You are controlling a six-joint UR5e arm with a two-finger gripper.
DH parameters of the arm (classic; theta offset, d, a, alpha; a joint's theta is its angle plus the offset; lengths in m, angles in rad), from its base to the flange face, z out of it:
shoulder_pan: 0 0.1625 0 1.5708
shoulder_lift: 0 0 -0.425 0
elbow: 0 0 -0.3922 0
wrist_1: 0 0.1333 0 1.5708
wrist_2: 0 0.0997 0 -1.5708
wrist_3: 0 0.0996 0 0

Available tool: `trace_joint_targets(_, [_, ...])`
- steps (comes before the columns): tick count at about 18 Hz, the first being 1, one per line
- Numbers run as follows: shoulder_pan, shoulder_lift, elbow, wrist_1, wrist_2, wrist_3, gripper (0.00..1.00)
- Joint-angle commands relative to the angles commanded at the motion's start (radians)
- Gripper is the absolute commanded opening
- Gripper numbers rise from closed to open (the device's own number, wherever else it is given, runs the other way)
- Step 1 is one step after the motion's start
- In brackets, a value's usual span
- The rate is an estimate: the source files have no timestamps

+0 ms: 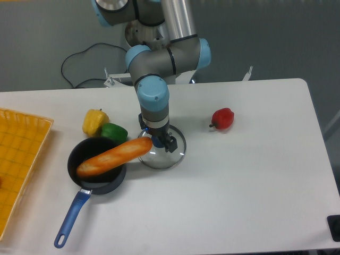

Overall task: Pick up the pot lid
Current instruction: 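Close the gripper on the blue knob of the glass lid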

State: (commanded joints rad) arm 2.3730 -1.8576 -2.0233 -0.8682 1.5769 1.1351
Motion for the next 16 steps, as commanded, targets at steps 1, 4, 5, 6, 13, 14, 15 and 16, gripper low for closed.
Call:
trace_joint_targets(1, [-0.001,0.000,0.000,0.000,0.000,0.000,1.00])
trace_joint_targets(4, [0.000,0.002,-0.003,0.000,0.002,0.002,1.00])
trace_joint_targets(5, [0.000,0.002,-0.005,0.000,0.000,0.003,1.00])
trace_joint_targets(6, [0.000,0.002,-0.005,0.000,0.000,0.002,1.00])
trace_joint_targets(13, [-0.001,0.000,0.014,-0.002,0.000,0.002,0.99])
trace_joint_targets(14, [-0.001,0.000,0.014,-0.002,0.002,0.002,0.94])
trace_joint_targets(15, [-0.001,0.000,0.014,-0.003,0.002,0.000,0.83])
trace_joint_targets(16, [-0.001,0.000,0.014,-0.003,0.002,0.000,0.73])
